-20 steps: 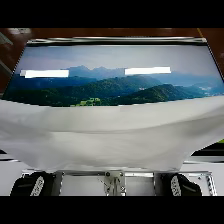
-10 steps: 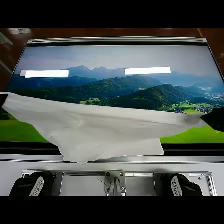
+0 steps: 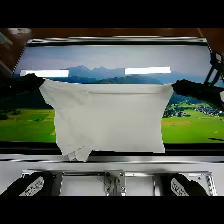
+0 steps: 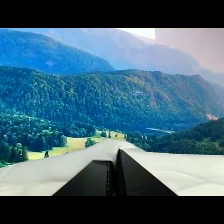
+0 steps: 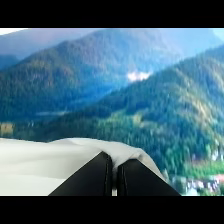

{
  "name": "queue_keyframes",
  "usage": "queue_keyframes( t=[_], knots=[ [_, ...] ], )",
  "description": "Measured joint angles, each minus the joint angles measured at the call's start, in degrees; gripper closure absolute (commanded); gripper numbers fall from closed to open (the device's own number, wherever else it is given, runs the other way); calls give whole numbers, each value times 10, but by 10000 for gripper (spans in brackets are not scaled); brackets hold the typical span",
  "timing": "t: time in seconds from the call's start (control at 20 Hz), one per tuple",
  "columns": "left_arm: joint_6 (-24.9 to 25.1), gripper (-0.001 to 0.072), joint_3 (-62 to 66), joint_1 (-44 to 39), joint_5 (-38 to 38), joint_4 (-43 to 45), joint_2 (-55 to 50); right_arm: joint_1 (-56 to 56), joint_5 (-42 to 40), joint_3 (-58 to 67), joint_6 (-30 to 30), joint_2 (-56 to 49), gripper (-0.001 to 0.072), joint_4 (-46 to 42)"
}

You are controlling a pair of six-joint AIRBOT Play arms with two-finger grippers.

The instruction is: Fold the shirts.

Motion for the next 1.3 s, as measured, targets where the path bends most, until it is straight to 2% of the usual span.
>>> queue_keyframes(
  t=[0.1, 0.25, 0.35, 0.5, 0.7, 0.9, 1.1, 1.3],
  knots=[
    [25, 669, -1, -5, 49, -17, -48, 51, -130, -3, -14, -49, 645, 11],
    [85, 669, -2, -20, 114, -44, -104, 105, -272, -5, -23, -110, 644, 19],
    [115, 669, -2, -33, 146, -54, -138, 123, -322, -6, -26, -147, 645, 21],
    [137, 668, -2, -52, 173, -61, -186, 135, -346, -6, -28, -189, 644, 23],
    [147, 669, -2, -63, 148, -61, -230, 141, -330, -6, -23, -217, 644, 23],
    [151, 669, 6, -49, 62, -21, -243, 129, -305, -6, -18, -216, 644, 25],
    [152, 669, 13, -19, -57, 21, -247, 92, -198, -6, 15, -208, 645, 23],
    [143, 669, 15, -6, -123, 46, -250, 75, -87, -7, 80, -216, 645, -31]
  ],
)
